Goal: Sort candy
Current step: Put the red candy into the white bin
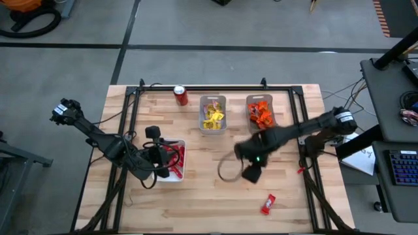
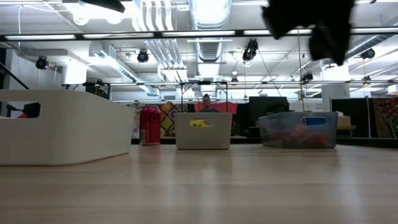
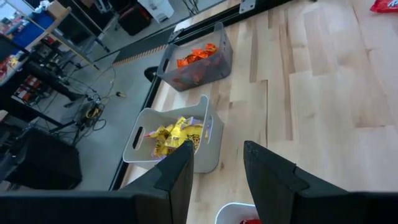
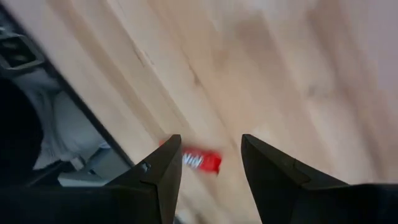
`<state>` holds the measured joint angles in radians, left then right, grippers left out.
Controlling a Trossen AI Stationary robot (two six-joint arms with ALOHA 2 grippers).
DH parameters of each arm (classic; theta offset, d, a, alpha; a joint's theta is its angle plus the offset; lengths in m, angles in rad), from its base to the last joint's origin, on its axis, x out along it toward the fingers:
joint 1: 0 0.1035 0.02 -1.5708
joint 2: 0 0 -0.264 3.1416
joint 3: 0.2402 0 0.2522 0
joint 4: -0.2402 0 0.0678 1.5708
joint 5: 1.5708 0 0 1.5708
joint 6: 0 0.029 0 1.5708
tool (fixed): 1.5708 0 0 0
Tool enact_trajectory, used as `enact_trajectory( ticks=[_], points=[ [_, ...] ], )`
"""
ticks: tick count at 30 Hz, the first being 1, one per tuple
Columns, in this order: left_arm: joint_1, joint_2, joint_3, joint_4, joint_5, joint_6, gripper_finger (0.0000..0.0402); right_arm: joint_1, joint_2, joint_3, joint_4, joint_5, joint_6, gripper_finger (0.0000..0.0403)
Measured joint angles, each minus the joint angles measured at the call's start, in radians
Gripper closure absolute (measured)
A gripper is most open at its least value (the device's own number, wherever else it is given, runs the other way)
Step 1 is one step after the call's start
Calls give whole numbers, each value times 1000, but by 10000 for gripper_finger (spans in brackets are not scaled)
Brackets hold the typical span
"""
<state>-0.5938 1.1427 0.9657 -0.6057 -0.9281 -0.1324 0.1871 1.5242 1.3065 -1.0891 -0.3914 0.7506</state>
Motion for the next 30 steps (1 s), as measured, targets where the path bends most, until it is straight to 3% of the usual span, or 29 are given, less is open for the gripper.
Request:
enact_trajectory(
  ticks=[13,20,24,30],
  points=[
    [0,0,0,-1,-8,50,276,422,4,-147,93,40,961,245],
    [0,0,0,-1,-8,133,276,595,3,-223,299,221,1396,245],
    [0,1,0,0,-8,177,276,665,7,-251,332,363,1591,245],
    [0,1,0,-1,-8,202,276,674,71,-257,345,373,1637,245]
  ],
)
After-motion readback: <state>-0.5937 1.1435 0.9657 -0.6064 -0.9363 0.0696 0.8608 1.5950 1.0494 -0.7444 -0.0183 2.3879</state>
